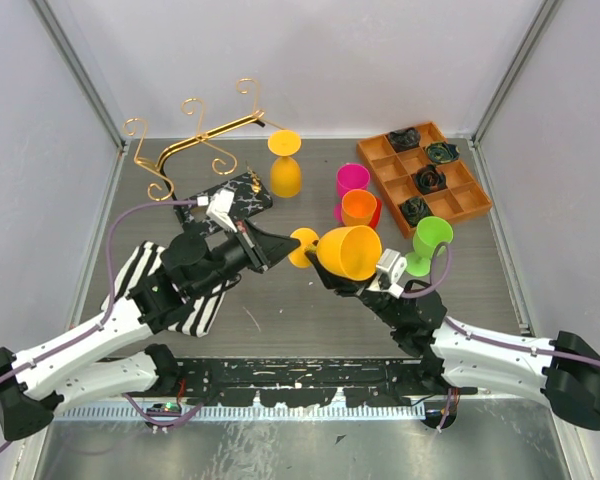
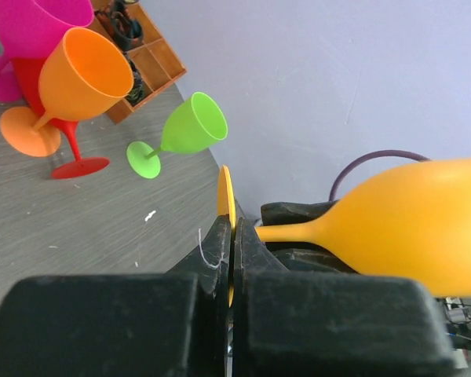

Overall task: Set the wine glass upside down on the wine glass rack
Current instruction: Turn the wine glass upside down at the wine rack.

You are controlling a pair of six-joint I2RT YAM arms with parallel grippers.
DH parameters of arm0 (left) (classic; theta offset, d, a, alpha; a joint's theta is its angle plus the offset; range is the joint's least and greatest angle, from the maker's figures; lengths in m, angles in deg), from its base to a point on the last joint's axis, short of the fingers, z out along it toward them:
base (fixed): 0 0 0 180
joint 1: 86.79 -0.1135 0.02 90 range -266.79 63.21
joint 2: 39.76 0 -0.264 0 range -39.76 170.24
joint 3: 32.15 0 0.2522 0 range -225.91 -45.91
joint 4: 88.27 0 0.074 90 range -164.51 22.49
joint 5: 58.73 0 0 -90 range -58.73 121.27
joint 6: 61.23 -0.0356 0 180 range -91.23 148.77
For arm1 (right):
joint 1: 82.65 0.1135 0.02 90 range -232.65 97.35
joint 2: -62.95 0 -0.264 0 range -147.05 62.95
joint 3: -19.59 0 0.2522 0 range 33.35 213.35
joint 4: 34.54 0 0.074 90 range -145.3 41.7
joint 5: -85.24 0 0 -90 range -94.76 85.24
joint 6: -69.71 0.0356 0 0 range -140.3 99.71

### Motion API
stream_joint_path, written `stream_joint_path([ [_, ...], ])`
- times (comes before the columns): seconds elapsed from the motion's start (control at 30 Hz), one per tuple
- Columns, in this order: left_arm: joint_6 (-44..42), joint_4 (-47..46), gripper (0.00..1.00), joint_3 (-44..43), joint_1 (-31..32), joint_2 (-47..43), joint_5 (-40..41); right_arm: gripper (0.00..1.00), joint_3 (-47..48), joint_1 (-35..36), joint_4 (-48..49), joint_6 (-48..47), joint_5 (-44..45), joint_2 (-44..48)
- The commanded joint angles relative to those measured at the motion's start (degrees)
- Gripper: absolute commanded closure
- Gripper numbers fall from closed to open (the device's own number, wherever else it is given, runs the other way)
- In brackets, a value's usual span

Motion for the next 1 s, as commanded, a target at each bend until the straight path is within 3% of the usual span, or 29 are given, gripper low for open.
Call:
stream_joint_path([
  [0.0, -5.4, 5.0, 1.00, -1.4, 0.3, -2.3, 3.3, 0.59, 0.8, 0.2, -2.3, -0.5, 0.1, 1.9],
  [0.1, -7.9, 8.5, 1.00, -2.4, 0.2, -4.4, 5.8, 0.41, 0.3, 0.2, -5.3, 0.9, 0.2, 3.2],
  [0.2, -10.7, 13.3, 1.00, -3.9, 0.3, -6.4, 9.6, 0.36, -0.8, 0.3, -8.5, 2.1, 0.7, 4.8],
  [0.4, -18.4, 21.0, 1.00, -6.6, 0.3, -9.7, 15.7, 0.33, -2.9, 0.3, -17.5, 4.0, 1.3, 7.9],
  [0.63, -30.6, 34.3, 1.00, -12.6, 0.3, -9.9, 20.4, 0.33, -2.1, 0.2, -35.1, 13.2, 6.7, 12.7],
  [0.83, -39.0, 42.4, 1.00, -14.3, 0.2, -11.3, 26.4, 0.32, 1.4, 0.2, -53.1, 24.7, 12.9, 13.1],
  [0.97, -44.1, 45.3, 1.00, -14.2, 0.2, -13.7, 30.1, 0.32, 7.2, 0.2, -67.1, 30.4, 12.5, 9.7],
])
